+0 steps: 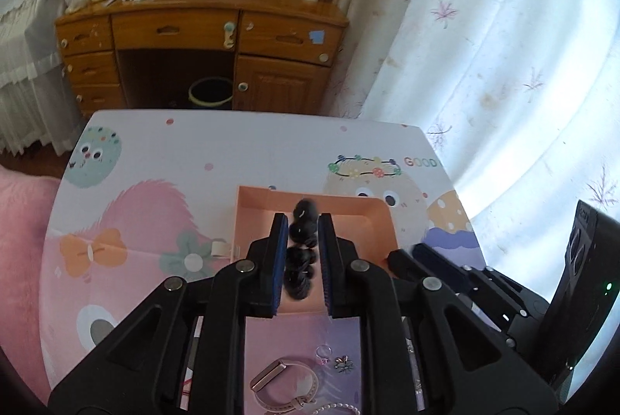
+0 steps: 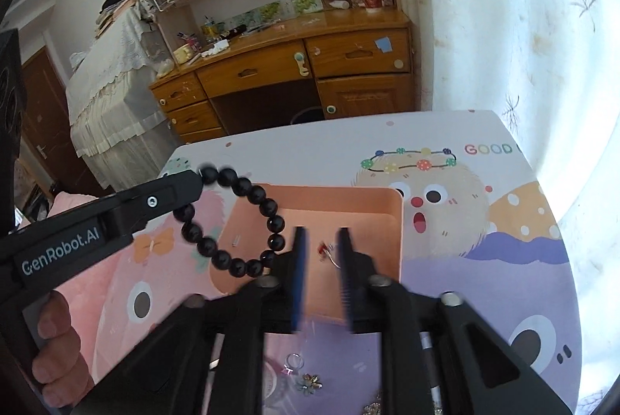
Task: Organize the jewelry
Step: 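Carry the black bead bracelet into the pink tray and open the left gripper, then lower the right gripper onto the pearl bracelet and close on it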
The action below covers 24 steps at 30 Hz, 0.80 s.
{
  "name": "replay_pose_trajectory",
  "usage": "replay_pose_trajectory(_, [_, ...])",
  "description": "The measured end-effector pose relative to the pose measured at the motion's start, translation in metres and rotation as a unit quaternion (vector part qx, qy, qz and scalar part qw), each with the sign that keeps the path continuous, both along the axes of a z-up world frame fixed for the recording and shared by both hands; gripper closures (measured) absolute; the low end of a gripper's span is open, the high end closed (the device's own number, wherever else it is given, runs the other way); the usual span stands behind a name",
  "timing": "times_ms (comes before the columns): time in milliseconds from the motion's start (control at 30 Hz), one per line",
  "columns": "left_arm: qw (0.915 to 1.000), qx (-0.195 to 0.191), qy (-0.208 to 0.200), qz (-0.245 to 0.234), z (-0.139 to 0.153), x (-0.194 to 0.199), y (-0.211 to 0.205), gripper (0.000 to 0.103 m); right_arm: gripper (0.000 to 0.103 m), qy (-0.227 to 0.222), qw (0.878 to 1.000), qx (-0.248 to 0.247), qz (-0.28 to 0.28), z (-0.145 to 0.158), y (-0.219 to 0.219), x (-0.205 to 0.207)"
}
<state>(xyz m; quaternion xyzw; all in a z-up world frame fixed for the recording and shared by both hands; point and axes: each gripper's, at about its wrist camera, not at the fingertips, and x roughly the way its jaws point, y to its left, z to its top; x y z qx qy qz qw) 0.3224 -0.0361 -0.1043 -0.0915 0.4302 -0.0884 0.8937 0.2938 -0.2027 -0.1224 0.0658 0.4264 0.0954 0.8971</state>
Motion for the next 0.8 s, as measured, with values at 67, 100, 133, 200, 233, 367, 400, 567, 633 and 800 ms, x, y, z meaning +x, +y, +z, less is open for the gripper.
replay_pose_trajectory(67, [0.9998, 0.002, 0.016, 0.011, -0.007, 0.002, 0.004, 0.061, 0.049, -0.005, 1.0, 0.006, 0.002, -0.006, -0.006, 0.0])
replay_pose_trajectory(100, [0.9996, 0.001, 0.022, 0.018, -0.01, 0.001, 0.008, 0.051, 0.049, -0.003, 1.0, 0.007, 0.001, -0.007, -0.008, 0.001])
replay_pose_trajectory(133, [0.9994, 0.0, 0.023, 0.025, -0.012, -0.001, 0.011, 0.041, 0.049, -0.002, 1.0, 0.006, -0.002, -0.009, -0.011, 0.001])
replay_pose_trajectory(200, [0.9993, -0.001, 0.018, 0.032, -0.013, -0.006, 0.018, 0.041, 0.049, 0.001, 1.0, 0.008, -0.008, -0.011, -0.015, 0.001])
replay_pose_trajectory(233, [0.9993, 0.003, 0.018, 0.034, -0.013, -0.009, 0.02, 0.041, 0.049, 0.003, 1.0, 0.01, -0.01, -0.013, -0.02, 0.0])
replay_pose_trajectory(367, [0.9981, 0.028, 0.025, 0.048, -0.017, -0.024, 0.028, 0.041, 0.049, 0.018, 1.0, 0.018, -0.017, -0.018, -0.029, -0.01])
replay_pose_trajectory(400, [0.9978, 0.026, 0.034, 0.05, -0.02, -0.029, 0.032, 0.041, 0.048, 0.029, 0.999, 0.021, -0.019, -0.018, -0.032, -0.014])
replay_pose_trajectory(567, [0.9944, 0.009, 0.083, 0.065, -0.043, -0.068, 0.048, 0.041, 0.041, 0.08, 0.995, 0.062, -0.024, -0.028, -0.053, -0.052])
replay_pose_trajectory(633, [0.9919, 0.003, 0.101, 0.077, -0.053, -0.088, 0.054, 0.041, 0.039, 0.105, 0.993, 0.053, -0.024, -0.035, -0.056, -0.069])
replay_pose_trajectory(800, [0.9891, 0.011, 0.117, 0.089, -0.068, -0.133, 0.06, 0.041, 0.03, 0.139, 0.99, 0.009, -0.007, -0.053, -0.059, -0.12])
